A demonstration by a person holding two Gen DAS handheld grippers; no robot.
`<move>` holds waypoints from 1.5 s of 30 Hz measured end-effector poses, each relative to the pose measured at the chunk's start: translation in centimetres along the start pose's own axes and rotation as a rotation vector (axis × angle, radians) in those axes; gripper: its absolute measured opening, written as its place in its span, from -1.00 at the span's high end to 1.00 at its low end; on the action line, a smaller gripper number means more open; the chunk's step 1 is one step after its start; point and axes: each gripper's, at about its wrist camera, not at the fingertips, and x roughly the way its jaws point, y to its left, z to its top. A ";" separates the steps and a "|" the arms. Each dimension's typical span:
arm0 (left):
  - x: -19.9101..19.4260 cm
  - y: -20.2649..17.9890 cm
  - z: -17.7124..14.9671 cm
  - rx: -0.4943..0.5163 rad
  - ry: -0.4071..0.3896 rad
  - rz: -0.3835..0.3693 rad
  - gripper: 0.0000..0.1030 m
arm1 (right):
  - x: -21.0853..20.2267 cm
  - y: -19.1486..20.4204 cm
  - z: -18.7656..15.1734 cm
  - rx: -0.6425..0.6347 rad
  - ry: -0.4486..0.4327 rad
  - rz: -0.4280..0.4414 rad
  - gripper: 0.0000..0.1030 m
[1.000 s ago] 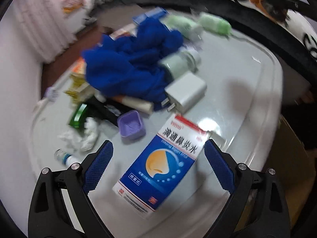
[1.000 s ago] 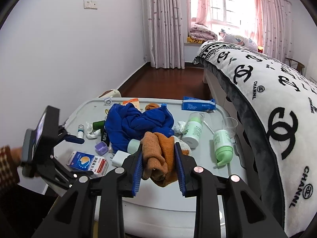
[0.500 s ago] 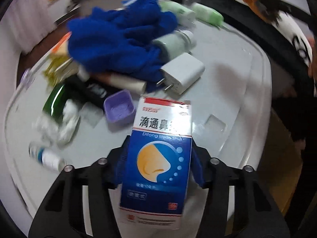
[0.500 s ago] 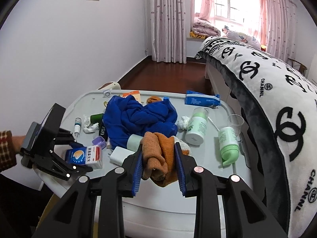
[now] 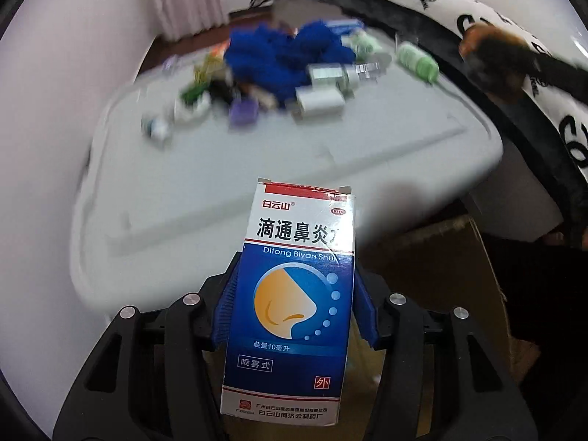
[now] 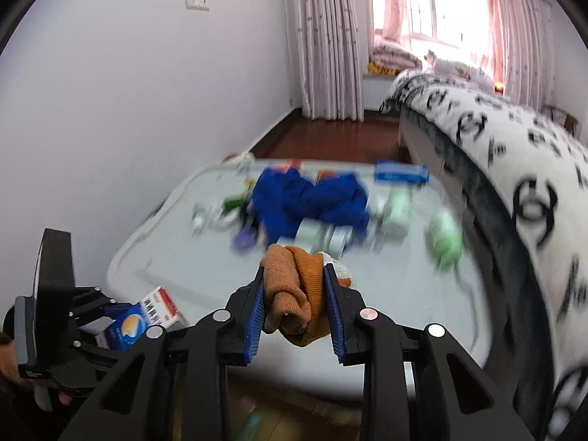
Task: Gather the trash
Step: 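Drop the medicine box and brown sock into the cardboard box, then grasp the white charger with the right tool while the left tool grasps the purple cup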
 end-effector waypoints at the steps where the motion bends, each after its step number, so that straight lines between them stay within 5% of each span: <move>1: 0.7 -1.0 -0.9 -0.015 0.022 -0.006 -0.02 | -0.2 0.4 -1.3 0.007 0.023 0.006 0.42; 6: 1.9 -3.9 -6.7 0.025 0.138 0.024 -0.11 | -0.3 2.8 -10.6 0.069 0.211 0.038 0.39; 8: 1.9 -4.3 -8.0 0.021 0.156 0.063 -0.43 | 0.0 3.3 -13.7 0.099 0.270 0.026 0.08; 12: 1.3 -4.6 -9.1 0.029 0.145 0.102 -0.49 | 0.1 3.9 -15.0 0.085 0.287 -0.001 -0.21; 15: 1.1 -4.4 -8.9 0.017 0.143 0.120 -0.51 | -0.4 4.2 -14.2 0.063 0.247 -0.020 -0.50; 22: -0.8 -1.9 -6.6 -0.077 0.035 0.095 -0.51 | -1.0 4.0 -11.5 0.017 0.197 -0.058 -0.50; 28: -2.9 0.6 -0.2 -0.132 -0.104 0.125 -0.56 | 0.6 3.5 -3.1 -0.057 0.095 -0.112 -0.69; 35: -1.9 3.6 3.5 -0.165 -0.190 0.205 -0.63 | 11.1 2.4 3.4 0.004 0.126 -0.133 -0.69; 43: 1.0 5.8 2.1 -0.211 -0.099 0.155 -0.63 | 20.7 3.8 4.2 -0.050 0.238 -0.184 -0.66; 45: 0.7 5.9 2.0 -0.220 -0.105 0.139 -0.63 | 21.7 3.4 4.4 -0.020 0.258 -0.181 -0.35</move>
